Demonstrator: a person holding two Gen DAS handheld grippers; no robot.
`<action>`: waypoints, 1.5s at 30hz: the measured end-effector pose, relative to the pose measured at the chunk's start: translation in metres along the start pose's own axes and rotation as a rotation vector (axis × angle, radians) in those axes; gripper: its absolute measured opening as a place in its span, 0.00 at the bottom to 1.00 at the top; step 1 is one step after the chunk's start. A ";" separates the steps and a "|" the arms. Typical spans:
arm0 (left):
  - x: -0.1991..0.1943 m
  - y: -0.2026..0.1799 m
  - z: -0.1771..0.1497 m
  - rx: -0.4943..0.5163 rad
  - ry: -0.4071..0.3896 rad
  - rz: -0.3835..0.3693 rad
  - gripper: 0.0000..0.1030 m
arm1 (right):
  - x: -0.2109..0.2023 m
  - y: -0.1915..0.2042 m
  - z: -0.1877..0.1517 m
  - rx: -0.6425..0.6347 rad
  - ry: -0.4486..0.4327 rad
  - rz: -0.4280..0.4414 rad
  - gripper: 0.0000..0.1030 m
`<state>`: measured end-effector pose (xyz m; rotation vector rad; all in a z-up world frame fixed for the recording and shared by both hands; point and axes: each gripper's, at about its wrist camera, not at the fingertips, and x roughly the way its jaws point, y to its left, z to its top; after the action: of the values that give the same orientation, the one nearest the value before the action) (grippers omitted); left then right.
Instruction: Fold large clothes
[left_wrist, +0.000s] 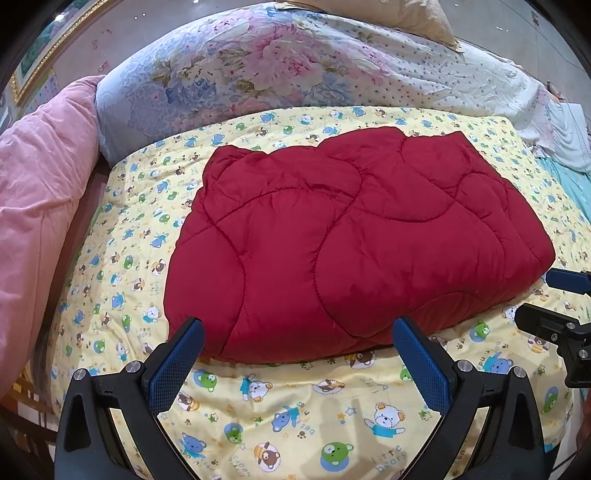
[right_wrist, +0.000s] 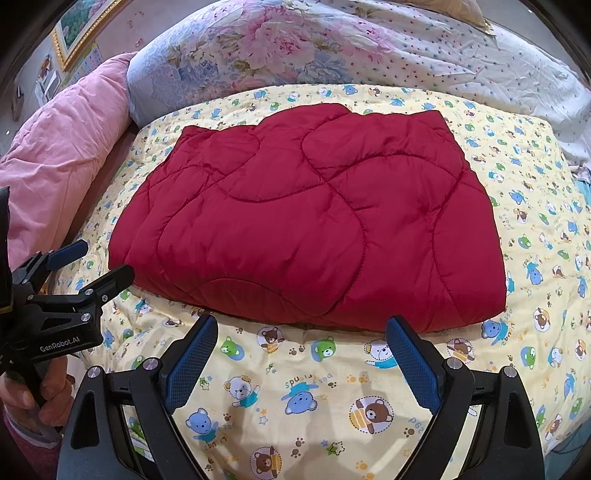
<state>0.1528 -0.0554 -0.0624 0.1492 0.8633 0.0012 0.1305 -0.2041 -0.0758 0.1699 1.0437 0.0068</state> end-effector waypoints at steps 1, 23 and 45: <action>0.000 0.000 0.000 0.000 -0.001 0.001 0.99 | 0.000 0.000 0.000 0.000 -0.001 0.000 0.91; 0.001 0.004 0.000 -0.004 -0.010 0.004 0.99 | -0.005 0.002 0.003 0.010 -0.029 -0.004 0.91; 0.004 0.004 0.002 -0.001 0.001 -0.018 0.99 | -0.002 -0.002 0.006 0.021 -0.025 -0.007 0.91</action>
<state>0.1572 -0.0513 -0.0639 0.1405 0.8661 -0.0148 0.1341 -0.2074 -0.0712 0.1852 1.0194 -0.0127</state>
